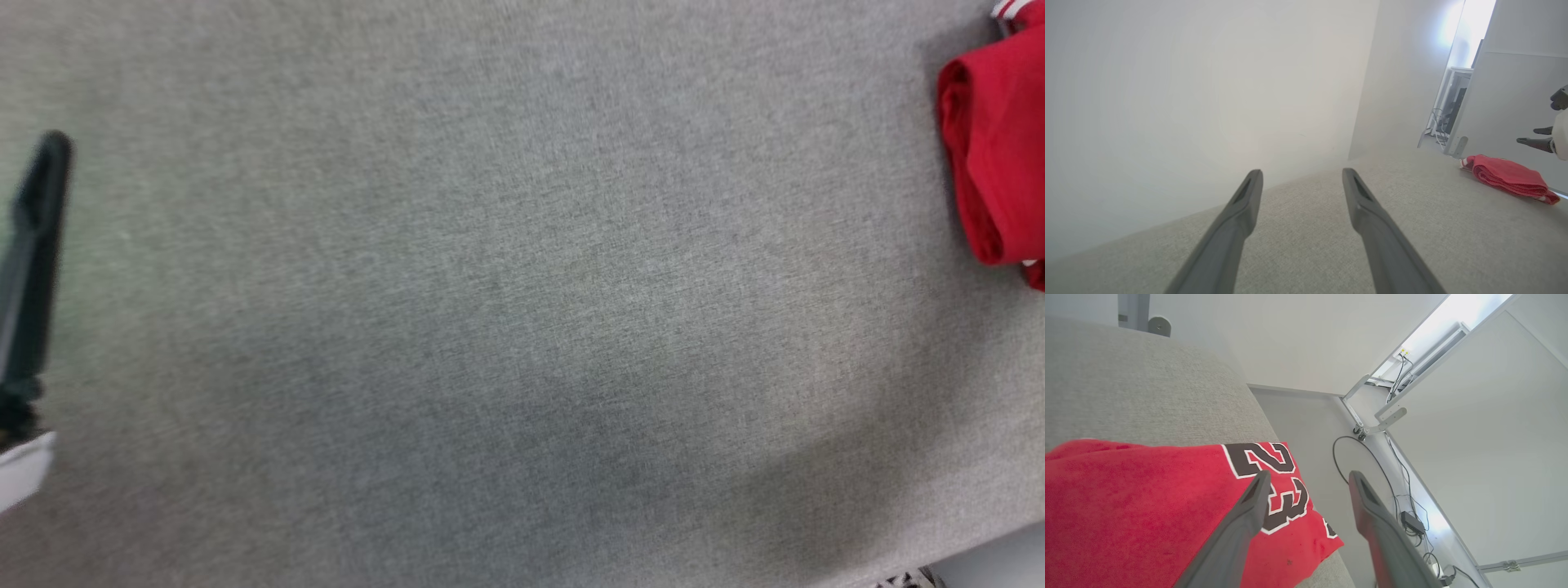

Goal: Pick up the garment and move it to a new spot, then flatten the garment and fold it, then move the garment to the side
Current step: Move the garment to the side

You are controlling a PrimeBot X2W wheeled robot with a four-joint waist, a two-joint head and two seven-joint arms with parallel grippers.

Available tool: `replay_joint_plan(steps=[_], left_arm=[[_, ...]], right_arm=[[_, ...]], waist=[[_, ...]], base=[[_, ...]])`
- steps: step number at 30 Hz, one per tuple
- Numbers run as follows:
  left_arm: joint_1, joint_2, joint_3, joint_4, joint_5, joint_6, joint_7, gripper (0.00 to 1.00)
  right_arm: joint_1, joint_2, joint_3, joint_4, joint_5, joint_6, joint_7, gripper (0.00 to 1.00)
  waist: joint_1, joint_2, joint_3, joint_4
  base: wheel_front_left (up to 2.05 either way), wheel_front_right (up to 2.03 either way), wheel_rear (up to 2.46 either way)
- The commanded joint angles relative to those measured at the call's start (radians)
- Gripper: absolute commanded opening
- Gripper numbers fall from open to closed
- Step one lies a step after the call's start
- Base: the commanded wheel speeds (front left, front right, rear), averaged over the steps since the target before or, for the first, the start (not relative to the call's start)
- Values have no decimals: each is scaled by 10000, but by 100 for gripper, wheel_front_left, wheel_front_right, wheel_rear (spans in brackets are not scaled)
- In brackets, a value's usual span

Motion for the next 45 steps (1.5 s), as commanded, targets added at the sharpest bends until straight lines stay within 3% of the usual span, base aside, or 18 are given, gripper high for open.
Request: replay_joint_plan(steps=[1, 12, 23, 37, 45], left_arm=[[-147, -196, -143, 153, 70, 11, 7, 100], [-84, -1955, -1289, 2237, 175, 11, 6, 100], [619, -3305, -1361, 3861, 444, 11, 3, 100], [1851, -4333, -849, 5223, 946, 11, 4, 100], [2446, -4739, -583, 5361, 1227, 11, 4, 100]], right_arm=[[124, -15, 115, 21, 106, -21, 77, 100], [948, -274, 2179, 1021, 1032, -21, -19, 100], [1334, -162, 3668, 2062, 2100, -21, -1252, 100], [2190, -3, 4880, 4760, 4191, -21, -4201, 100], [3055, -7, 5427, 4712, 4874, -21, -5180, 100]], waist=[[0, -1, -672, 434], [0, -1, -2690, 1629], [0, -1, -4311, 2597], [0, -1, -5864, 3211], [0, -1, -6314, 3251]], base=[[0, 0, 0], [0, 0, 0], [0, 0, 0], [0, 0, 0], [0, 0, 0]])
